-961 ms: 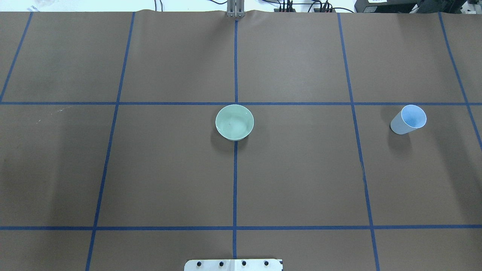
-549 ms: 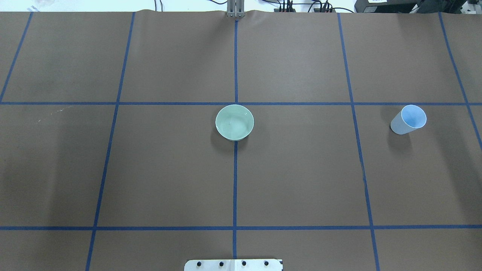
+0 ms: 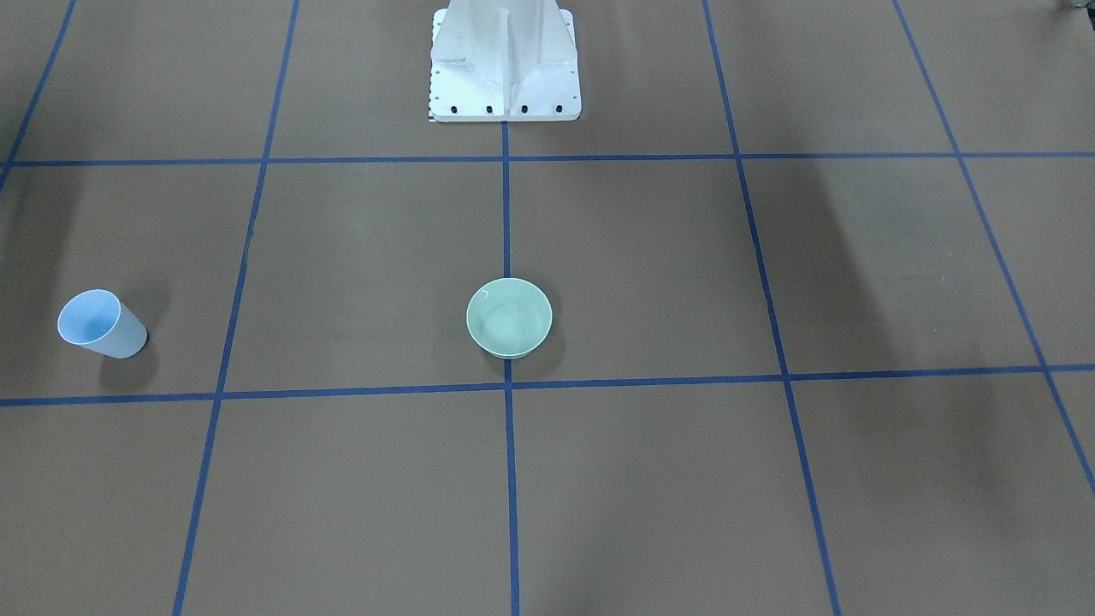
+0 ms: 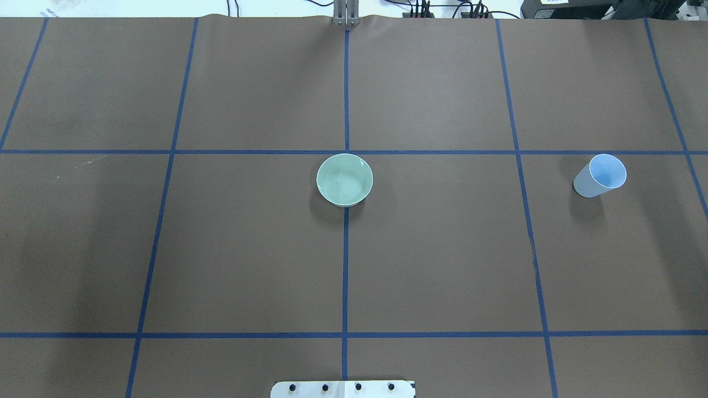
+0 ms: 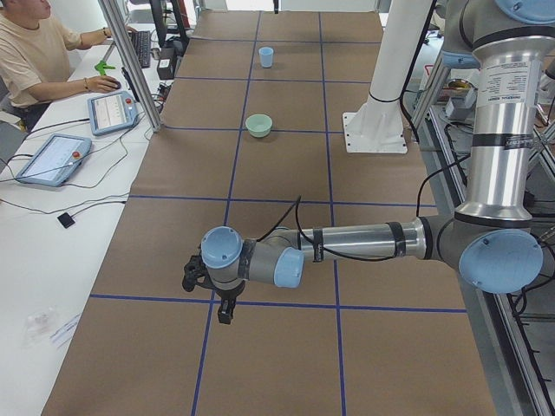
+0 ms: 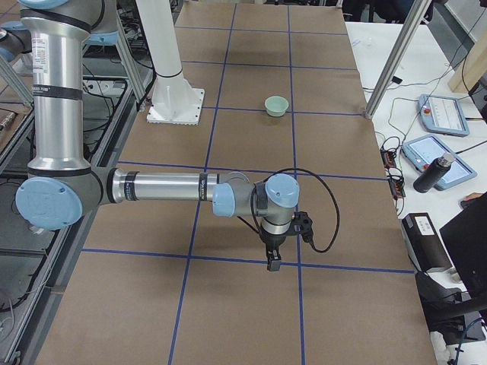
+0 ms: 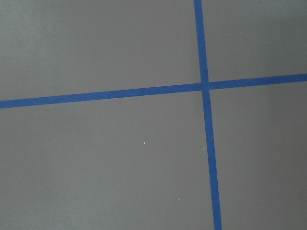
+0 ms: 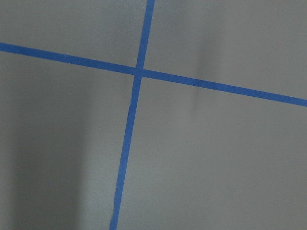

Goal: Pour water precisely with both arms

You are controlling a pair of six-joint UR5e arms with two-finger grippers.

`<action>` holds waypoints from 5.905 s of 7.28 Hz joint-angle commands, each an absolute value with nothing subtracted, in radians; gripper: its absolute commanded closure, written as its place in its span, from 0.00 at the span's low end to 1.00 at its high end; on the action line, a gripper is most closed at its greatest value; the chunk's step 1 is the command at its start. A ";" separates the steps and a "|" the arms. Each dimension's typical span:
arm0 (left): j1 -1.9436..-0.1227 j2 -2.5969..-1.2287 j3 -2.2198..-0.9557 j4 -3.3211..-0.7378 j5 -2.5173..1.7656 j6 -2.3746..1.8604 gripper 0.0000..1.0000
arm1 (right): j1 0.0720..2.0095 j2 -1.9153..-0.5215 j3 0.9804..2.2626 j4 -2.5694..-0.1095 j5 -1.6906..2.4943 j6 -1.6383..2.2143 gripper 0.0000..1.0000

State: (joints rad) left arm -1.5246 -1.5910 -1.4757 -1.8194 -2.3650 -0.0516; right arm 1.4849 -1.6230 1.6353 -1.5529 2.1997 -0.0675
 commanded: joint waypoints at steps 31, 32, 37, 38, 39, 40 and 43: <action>-0.521 -2.368 -1.428 -1.845 -1.736 -1.474 1.00 | 1.485 -1.631 1.609 -1.523 2.227 -0.071 0.01; -0.552 -2.368 -1.440 -1.841 -1.756 -1.453 1.00 | 1.485 -1.631 1.600 -1.523 2.226 -0.071 0.01; -0.861 -1.931 -1.710 -1.850 -2.101 -0.899 1.00 | 1.485 -1.629 1.591 -1.523 2.226 -0.069 0.01; -0.918 -1.849 -1.715 -1.891 -2.146 -0.783 1.00 | 1.485 -1.629 1.591 -1.523 2.226 -0.069 0.01; -0.960 -1.762 -1.706 -1.967 -2.169 -0.697 1.00 | 1.485 -1.629 1.591 -1.523 2.226 -0.069 0.01; -0.995 -1.696 -1.694 -2.005 -2.205 -0.625 1.00 | 1.485 -1.629 1.589 -1.523 2.226 -0.069 0.01; -1.052 -1.637 -1.556 -2.135 -2.252 -0.503 1.00 | 1.485 -1.629 1.583 -1.523 2.226 -0.069 0.01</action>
State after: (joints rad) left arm -1.0389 -1.6511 -1.6280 -2.0629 -2.2411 -0.5316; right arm 1.4849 -1.6291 1.5840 -1.5232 2.2258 -0.0690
